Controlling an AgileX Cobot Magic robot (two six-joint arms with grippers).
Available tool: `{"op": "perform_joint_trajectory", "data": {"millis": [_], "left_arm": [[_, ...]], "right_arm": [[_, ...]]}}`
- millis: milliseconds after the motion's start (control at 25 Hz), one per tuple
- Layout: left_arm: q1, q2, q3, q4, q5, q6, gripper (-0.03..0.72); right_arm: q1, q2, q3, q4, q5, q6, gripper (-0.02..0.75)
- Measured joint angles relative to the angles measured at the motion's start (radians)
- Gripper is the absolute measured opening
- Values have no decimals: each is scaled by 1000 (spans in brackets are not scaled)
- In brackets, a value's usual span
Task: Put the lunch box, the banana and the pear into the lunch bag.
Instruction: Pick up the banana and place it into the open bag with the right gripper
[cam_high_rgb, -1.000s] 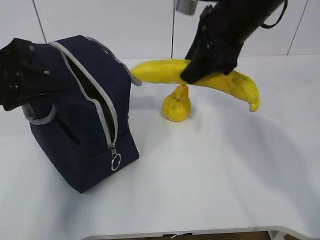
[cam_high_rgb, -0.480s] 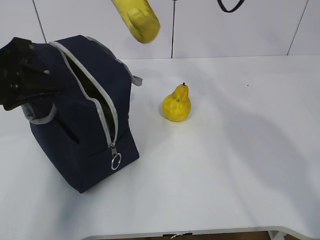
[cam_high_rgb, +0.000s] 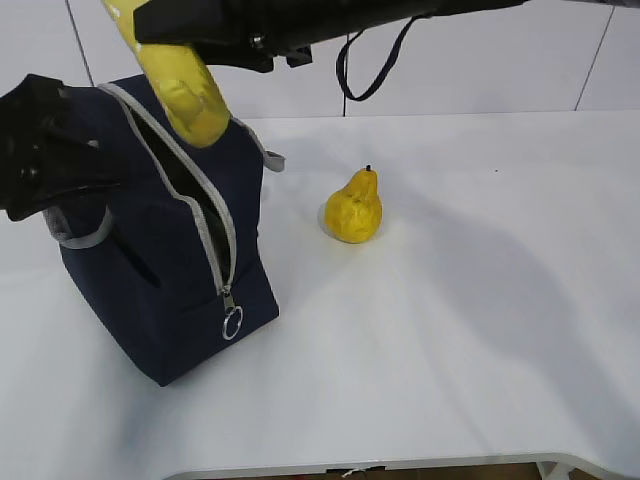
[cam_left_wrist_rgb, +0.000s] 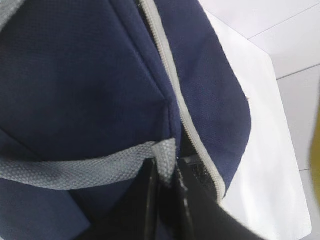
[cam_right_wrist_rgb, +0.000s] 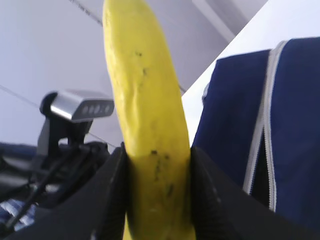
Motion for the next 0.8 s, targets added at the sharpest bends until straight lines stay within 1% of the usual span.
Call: {"op": "perform_joint_trajectory", "data": {"millis": [120,240,360,640,800], "left_arm": [[0,0,0,0,0,0,9],[0,0,0,0,-1,0,9],[0,0,0,0,-1,0,9],[0,0,0,0,-1,0,9],[0,0,0,-2,-1,0,9]], "right_arm": [[4,7,0,0,-22,-66,300],[4,7,0,0,-87,-67,300],[17,7,0,-38,-168,-39,300],[94,7,0,-234,-258,71,300],[113,7,0,-302,-271,84,300]]}}
